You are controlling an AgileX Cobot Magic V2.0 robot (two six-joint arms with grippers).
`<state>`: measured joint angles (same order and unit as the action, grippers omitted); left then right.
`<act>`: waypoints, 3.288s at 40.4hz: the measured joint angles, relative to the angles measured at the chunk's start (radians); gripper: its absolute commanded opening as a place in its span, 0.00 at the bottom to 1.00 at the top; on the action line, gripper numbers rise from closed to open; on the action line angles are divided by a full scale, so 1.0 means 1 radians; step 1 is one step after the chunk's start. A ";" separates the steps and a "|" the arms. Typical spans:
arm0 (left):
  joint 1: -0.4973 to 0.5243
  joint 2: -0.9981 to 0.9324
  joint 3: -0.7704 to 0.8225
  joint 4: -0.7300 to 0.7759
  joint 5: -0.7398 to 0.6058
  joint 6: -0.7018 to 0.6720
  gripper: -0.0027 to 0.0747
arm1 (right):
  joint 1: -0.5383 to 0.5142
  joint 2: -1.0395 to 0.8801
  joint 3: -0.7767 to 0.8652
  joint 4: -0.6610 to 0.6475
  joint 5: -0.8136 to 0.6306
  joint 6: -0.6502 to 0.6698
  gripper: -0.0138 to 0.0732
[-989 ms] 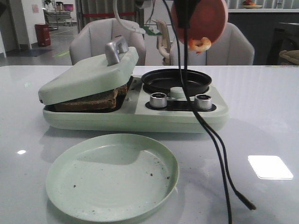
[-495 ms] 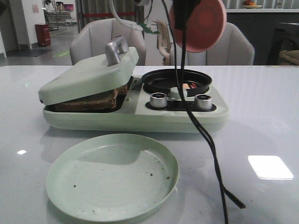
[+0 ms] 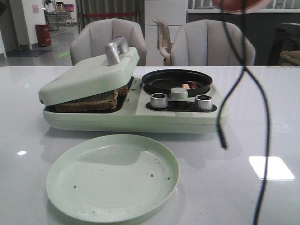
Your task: Make breakfast with bread and shrimp
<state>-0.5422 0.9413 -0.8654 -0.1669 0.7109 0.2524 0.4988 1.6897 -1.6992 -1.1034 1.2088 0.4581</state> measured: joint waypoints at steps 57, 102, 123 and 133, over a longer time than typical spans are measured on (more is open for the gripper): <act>0.000 0.000 0.000 -0.002 0.043 -0.001 0.16 | -0.655 -0.098 0.808 1.055 -0.647 -0.436 0.63; 0.000 0.000 0.000 -0.002 0.049 -0.001 0.16 | -0.375 -0.833 1.012 1.118 -0.466 -0.437 0.63; 0.000 0.000 0.000 -0.002 0.049 -0.002 0.16 | -0.375 -0.977 1.130 1.123 -0.453 -0.437 0.37; 0.000 0.000 0.000 -0.002 0.049 -0.002 0.16 | -0.375 -0.977 1.130 1.123 -0.453 -0.437 0.20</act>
<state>-0.5422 0.9413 -0.8654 -0.1687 0.7602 0.2500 0.1235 0.7130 -0.5689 0.0199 0.7561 0.0214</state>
